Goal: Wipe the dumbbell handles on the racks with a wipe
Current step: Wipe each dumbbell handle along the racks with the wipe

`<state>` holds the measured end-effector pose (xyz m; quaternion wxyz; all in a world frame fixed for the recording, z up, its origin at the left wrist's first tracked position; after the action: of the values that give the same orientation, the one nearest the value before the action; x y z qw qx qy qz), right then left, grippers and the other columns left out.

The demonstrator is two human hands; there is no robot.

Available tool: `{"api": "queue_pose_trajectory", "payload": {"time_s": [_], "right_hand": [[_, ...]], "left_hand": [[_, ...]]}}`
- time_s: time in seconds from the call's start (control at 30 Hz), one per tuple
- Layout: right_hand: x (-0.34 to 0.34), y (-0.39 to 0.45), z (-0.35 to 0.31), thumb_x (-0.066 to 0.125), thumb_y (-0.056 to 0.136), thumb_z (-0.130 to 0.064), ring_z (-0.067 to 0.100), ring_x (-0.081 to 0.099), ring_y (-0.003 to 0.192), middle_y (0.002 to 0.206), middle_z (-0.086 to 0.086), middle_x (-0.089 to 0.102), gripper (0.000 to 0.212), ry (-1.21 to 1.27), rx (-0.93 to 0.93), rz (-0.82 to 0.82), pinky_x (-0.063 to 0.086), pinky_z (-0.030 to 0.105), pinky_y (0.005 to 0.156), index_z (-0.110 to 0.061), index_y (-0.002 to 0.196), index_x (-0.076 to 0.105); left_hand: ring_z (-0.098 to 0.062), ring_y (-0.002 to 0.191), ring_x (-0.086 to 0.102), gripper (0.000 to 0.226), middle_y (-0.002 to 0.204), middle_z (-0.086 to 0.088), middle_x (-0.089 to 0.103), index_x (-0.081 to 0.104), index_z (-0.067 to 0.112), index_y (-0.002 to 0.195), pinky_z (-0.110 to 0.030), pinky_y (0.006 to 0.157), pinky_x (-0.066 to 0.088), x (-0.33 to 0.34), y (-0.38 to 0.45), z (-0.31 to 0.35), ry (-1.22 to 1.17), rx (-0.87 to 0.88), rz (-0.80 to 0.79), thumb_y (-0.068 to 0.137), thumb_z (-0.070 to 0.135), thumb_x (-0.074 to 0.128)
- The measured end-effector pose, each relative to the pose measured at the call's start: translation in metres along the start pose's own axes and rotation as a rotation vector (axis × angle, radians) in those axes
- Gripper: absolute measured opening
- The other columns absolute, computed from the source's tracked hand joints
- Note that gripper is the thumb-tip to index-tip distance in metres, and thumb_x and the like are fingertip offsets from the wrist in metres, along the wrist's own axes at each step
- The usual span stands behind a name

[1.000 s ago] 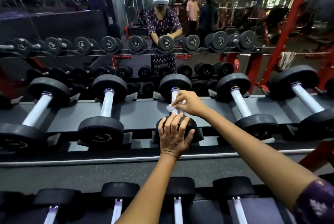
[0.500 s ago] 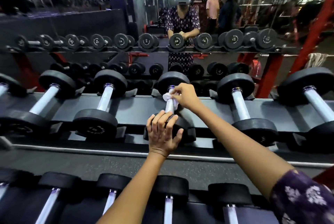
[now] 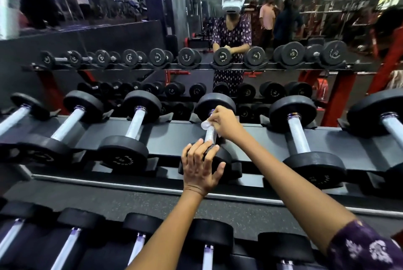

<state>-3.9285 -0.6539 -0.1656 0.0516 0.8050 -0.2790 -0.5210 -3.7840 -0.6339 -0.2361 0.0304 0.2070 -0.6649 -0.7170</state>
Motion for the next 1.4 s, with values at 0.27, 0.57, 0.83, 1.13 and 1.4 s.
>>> {"api": "queue_pose_trajectory", "payload": {"time_s": [0.27, 0.57, 0.83, 1.13, 1.4], "right_hand": [[-0.021, -0.003, -0.003, 0.067, 0.078, -0.003, 0.016, 0.057, 0.077, 0.085, 0.015, 0.069, 0.015, 0.111, 0.041, -0.021, 0.032, 0.002, 0.06, 0.0, 0.091, 0.074], [-0.012, -0.02, -0.01, 0.072, 0.076, -0.007, -0.005, 0.058, 0.063, 0.08, 0.017, 0.071, 0.015, 0.161, -0.039, -0.171, 0.034, 0.006, 0.058, -0.004, 0.09, 0.075], [-0.01, -0.028, -0.013, 0.071, 0.076, -0.003, -0.011, 0.051, 0.048, 0.062, 0.001, 0.067, 0.013, 0.211, -0.018, -0.311, 0.037, 0.005, 0.052, -0.002, 0.089, 0.074], [-0.011, -0.032, -0.013, 0.071, 0.075, -0.003, -0.008, 0.052, 0.049, 0.065, 0.0, 0.066, 0.015, 0.215, 0.03, -0.324, 0.037, 0.004, 0.054, -0.002, 0.09, 0.075], [-0.007, -0.033, -0.011, 0.067, 0.078, -0.003, 0.013, 0.06, 0.081, 0.09, 0.013, 0.071, 0.017, 0.141, -0.01, -0.212, 0.035, 0.004, 0.063, -0.004, 0.094, 0.074]], "left_hand": [[-0.025, 0.115, 0.046, 0.041, 0.121, -0.003, 0.047, 0.048, 0.017, 0.116, -0.037, 0.108, 0.023, 0.001, 0.001, 0.0, 0.006, 0.003, 0.01, 0.1, 0.048, 0.027], [-0.025, 0.116, 0.046, 0.042, 0.122, -0.004, 0.047, 0.048, 0.015, 0.116, -0.038, 0.107, 0.024, 0.0, 0.0, -0.001, 0.02, 0.007, 0.002, 0.1, 0.048, 0.027], [-0.025, 0.115, 0.046, 0.042, 0.122, -0.004, 0.047, 0.049, 0.016, 0.116, -0.038, 0.108, 0.024, -0.001, 0.001, 0.0, 0.008, 0.006, -0.001, 0.1, 0.048, 0.027], [-0.025, 0.114, 0.046, 0.042, 0.122, -0.004, 0.046, 0.048, 0.016, 0.116, -0.039, 0.106, 0.024, -0.002, 0.001, 0.0, -0.011, -0.002, -0.012, 0.1, 0.049, 0.028], [-0.026, 0.113, 0.046, 0.041, 0.119, -0.004, 0.045, 0.048, 0.017, 0.112, -0.039, 0.105, 0.024, -0.003, 0.003, 0.002, -0.054, -0.064, -0.02, 0.1, 0.05, 0.027]]}}
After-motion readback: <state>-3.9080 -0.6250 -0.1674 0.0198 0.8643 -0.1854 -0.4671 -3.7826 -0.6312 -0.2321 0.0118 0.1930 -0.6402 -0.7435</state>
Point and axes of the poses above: each hand's wrist, its own y-axis towards the middle knuckle, its own x-axis out of the palm, z = x × y, the point moved 5 cm from there along y, towards the middle knuckle
